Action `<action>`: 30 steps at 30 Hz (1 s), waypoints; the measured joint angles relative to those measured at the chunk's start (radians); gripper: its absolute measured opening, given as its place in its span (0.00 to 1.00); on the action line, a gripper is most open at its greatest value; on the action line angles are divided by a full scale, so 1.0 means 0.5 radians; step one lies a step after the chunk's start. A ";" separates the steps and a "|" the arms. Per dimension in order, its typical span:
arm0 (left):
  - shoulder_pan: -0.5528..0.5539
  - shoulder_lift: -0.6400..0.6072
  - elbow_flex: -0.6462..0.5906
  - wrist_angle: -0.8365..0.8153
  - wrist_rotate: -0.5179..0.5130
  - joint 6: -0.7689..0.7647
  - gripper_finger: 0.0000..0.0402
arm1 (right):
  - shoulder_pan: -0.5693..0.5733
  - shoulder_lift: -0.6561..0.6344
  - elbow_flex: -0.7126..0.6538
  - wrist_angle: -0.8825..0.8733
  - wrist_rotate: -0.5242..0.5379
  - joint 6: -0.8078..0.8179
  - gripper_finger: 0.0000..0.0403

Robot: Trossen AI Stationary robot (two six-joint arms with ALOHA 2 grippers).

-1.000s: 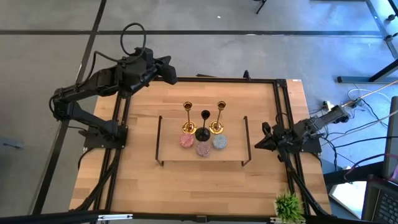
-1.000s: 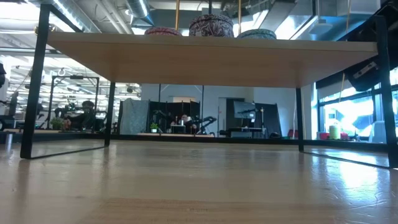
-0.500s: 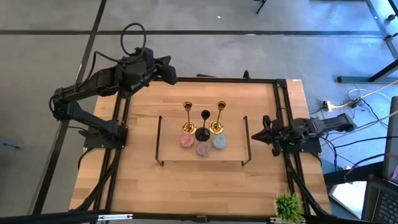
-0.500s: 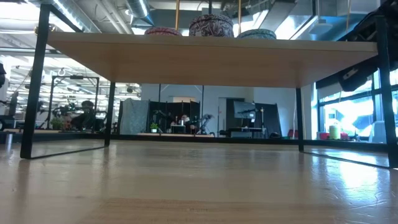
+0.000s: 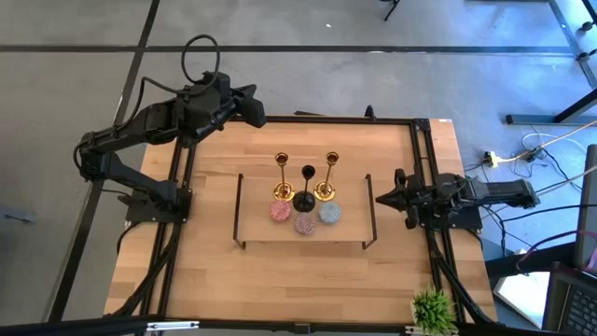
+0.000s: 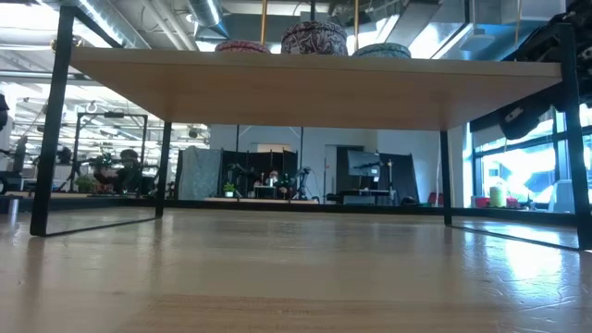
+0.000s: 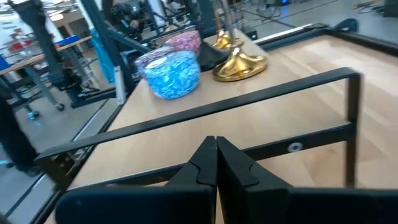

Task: Pick & Place candle stick holders
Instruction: Return to Home Position

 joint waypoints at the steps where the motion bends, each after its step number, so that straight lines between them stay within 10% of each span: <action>1: 0.000 0.000 0.000 -0.001 0.000 0.000 0.01 | -0.008 0.000 0.000 -0.001 0.020 -0.004 0.00; 30: 0.034 -0.003 0.000 -0.006 0.220 0.162 0.00 | -0.042 0.002 0.002 0.001 0.044 0.012 0.00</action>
